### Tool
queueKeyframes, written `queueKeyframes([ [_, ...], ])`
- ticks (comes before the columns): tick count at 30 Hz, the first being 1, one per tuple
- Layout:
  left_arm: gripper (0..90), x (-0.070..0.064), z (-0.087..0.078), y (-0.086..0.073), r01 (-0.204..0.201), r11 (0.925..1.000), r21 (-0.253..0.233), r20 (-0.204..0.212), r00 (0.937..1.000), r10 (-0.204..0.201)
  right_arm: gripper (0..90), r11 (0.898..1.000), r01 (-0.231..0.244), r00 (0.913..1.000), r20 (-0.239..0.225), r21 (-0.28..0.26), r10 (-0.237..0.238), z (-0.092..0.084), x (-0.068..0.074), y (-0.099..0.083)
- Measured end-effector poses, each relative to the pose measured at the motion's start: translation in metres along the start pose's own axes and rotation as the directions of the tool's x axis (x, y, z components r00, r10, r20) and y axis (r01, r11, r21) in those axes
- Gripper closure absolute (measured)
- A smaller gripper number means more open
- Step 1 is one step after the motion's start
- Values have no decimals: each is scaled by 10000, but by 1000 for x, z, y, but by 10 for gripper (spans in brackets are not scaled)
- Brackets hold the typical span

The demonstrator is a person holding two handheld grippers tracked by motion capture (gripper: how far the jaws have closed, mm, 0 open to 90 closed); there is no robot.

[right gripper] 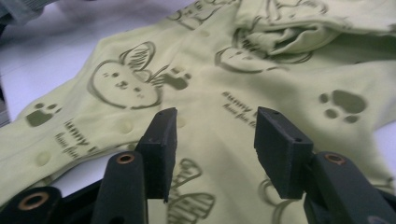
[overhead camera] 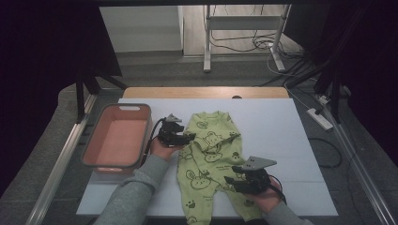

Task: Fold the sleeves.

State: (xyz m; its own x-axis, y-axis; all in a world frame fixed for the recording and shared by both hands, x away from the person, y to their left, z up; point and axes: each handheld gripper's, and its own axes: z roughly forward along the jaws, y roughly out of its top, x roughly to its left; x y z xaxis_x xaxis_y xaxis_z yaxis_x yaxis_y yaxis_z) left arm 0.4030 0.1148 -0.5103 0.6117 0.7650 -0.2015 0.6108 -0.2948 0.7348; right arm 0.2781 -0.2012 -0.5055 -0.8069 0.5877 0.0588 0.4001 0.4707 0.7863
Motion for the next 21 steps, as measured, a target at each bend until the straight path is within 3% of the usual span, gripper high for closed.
queueKeyframes([
  [9, 318, 1, 1, 0, 33, 10000, -14, 257, 9997, -32, 461, 9988, -384, 9990, 226, -292, 391, -2, -17, 6],
  [12, 317, 1, -3, -1, 56, 9999, -130, 564, 9984, -48, 443, 9974, -518, 9981, 319, -505, 534, -2, -25, 11],
  [21, 317, -2, -14, -2, -102, 9995, -306, 604, 9981, 120, 431, 9954, -475, 9972, 528, -835, 520, 3, -38, 27],
])
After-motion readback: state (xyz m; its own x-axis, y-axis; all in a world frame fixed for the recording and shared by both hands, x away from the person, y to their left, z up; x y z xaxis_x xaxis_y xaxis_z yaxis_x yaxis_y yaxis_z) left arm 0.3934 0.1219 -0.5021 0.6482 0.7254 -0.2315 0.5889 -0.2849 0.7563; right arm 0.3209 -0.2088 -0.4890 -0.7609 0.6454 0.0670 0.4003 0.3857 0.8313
